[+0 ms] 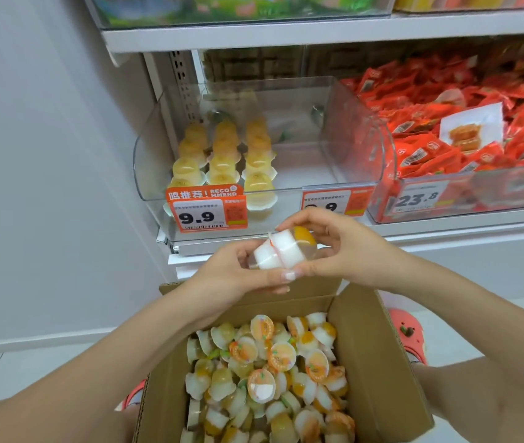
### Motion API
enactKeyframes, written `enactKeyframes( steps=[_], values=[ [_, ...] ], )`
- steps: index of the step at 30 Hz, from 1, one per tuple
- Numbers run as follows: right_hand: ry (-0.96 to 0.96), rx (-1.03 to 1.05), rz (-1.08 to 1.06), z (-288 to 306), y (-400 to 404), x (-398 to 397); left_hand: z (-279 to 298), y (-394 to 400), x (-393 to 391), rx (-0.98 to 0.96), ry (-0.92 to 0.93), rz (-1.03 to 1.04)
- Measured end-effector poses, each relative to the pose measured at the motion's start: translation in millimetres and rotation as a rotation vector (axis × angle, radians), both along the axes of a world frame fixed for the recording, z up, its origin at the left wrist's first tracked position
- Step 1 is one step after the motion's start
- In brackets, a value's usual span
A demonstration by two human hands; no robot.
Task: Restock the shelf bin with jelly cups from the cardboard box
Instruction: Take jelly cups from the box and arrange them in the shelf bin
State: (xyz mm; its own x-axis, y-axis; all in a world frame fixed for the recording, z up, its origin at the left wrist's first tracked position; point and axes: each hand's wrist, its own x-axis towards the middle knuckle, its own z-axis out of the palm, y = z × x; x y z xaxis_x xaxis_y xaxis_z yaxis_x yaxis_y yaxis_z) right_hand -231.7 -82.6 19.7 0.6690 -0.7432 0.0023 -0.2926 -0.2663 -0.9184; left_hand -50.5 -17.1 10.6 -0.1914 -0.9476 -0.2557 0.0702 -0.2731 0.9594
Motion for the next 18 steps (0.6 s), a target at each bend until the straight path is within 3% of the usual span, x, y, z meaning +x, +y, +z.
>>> enactKeyframes(
  steps=[5, 10, 18],
  values=[
    [-0.062, 0.077, 0.103, 9.9, -3.7, 1.8, 0.0, -2.5, 1.5, 0.111, 0.308, 0.065],
    [-0.016, 0.132, 0.189, 16.9, -7.2, 1.2, 0.8, -2.2, -1.9, 0.16, 0.332, 0.056],
    [0.004, 0.026, 0.138, 17.6, -4.1, 3.4, 6.7, -5.2, 5.7, 0.21, 0.468, -0.029]
  ],
)
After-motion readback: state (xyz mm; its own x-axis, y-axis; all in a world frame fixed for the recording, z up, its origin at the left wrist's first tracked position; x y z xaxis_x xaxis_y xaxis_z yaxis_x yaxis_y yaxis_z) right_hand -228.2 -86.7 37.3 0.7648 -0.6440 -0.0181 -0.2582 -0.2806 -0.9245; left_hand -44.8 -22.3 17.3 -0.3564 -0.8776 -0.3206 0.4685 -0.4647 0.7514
